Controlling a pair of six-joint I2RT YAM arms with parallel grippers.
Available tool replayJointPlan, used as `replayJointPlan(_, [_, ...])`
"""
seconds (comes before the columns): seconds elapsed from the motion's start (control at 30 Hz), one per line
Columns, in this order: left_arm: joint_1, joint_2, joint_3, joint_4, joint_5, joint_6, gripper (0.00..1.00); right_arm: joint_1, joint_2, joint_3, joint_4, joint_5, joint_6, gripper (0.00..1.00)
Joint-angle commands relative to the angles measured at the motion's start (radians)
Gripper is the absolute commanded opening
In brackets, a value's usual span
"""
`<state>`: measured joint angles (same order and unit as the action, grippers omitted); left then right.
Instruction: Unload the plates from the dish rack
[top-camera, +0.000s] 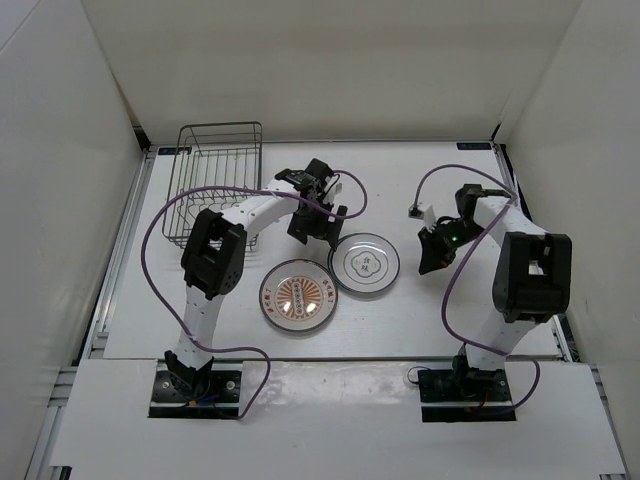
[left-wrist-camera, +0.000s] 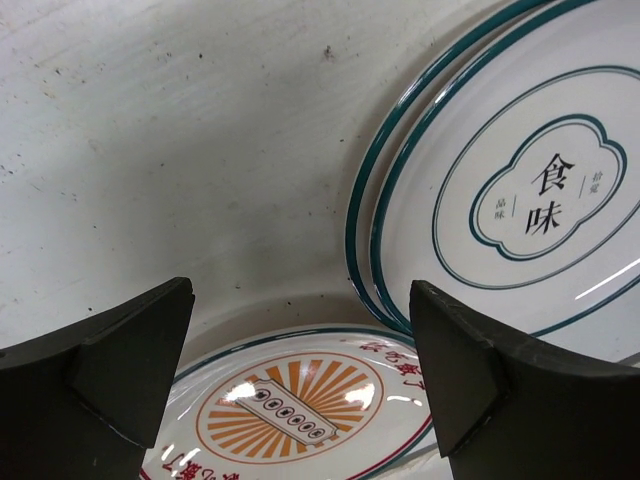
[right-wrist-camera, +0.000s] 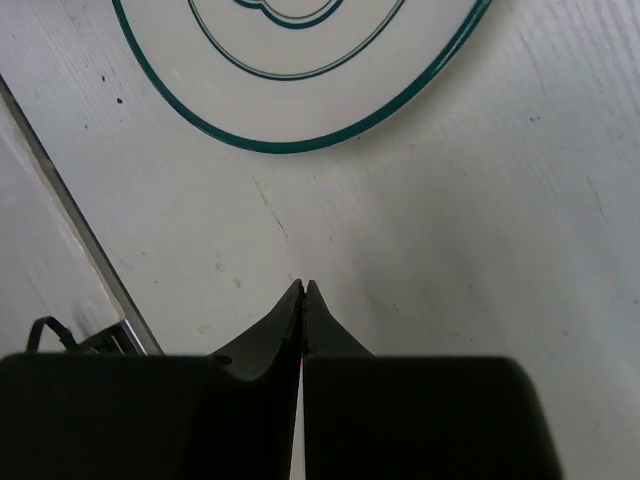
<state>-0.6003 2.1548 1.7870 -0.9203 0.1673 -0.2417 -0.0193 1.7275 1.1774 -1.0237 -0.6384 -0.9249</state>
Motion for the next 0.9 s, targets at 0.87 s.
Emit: replayJointPlan(0.87, [0.082, -0.243, -0.067, -0.115, -0.13, 0.085, 1.0, 0.208, 0.073, 0.016, 0.267, -0.05, -0.21, 0.0])
